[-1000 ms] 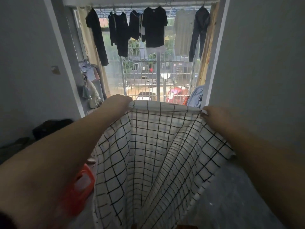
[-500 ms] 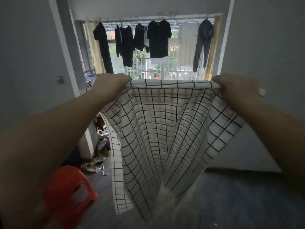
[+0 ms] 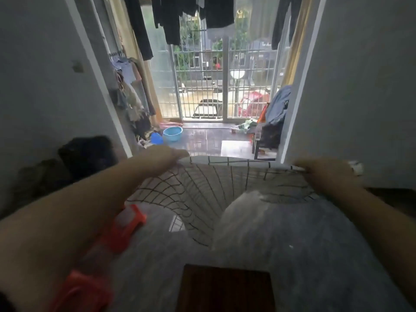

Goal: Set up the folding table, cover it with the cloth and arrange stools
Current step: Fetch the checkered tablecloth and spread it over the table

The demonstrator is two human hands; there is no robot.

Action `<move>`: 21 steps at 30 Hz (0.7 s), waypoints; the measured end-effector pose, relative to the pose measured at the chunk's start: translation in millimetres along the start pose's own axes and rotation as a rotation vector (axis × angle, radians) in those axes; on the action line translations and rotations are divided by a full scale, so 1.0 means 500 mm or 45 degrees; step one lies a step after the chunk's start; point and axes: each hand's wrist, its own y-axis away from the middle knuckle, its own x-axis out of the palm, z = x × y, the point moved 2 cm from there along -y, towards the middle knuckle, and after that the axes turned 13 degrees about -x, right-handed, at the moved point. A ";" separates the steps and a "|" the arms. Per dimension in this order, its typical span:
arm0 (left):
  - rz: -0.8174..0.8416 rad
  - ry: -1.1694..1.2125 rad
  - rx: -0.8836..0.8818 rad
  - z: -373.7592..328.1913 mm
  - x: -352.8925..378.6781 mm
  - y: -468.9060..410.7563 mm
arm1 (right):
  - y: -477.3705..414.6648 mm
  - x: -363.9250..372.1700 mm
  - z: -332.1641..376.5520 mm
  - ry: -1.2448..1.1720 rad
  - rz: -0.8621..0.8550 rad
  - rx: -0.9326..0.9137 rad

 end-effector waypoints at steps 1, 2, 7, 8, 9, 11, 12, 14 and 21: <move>0.072 0.046 -0.004 0.001 0.042 0.015 | 0.023 0.027 0.007 0.011 0.047 0.017; 0.128 0.077 -0.013 0.003 0.081 0.031 | 0.043 0.052 0.016 -0.007 0.068 0.012; 0.166 -0.082 -0.157 0.002 0.238 0.110 | 0.121 0.173 0.066 -0.069 0.096 -0.004; 0.159 -0.119 -0.187 -0.004 0.260 0.124 | 0.131 0.201 0.072 -0.072 0.112 0.009; 0.168 -0.134 -0.212 -0.011 0.283 0.136 | 0.143 0.228 0.079 -0.092 0.137 0.020; 0.220 -0.119 -0.254 -0.021 0.330 0.159 | 0.167 0.280 0.090 -0.125 0.178 0.054; 0.258 -0.091 -0.271 -0.022 0.355 0.168 | 0.179 0.304 0.092 -0.131 0.199 0.079; 0.320 -0.002 -0.294 -0.016 0.399 0.186 | 0.201 0.347 0.090 -0.167 0.256 0.141; 0.464 0.112 -0.355 0.005 0.510 0.222 | 0.226 0.468 0.096 -0.270 0.412 0.133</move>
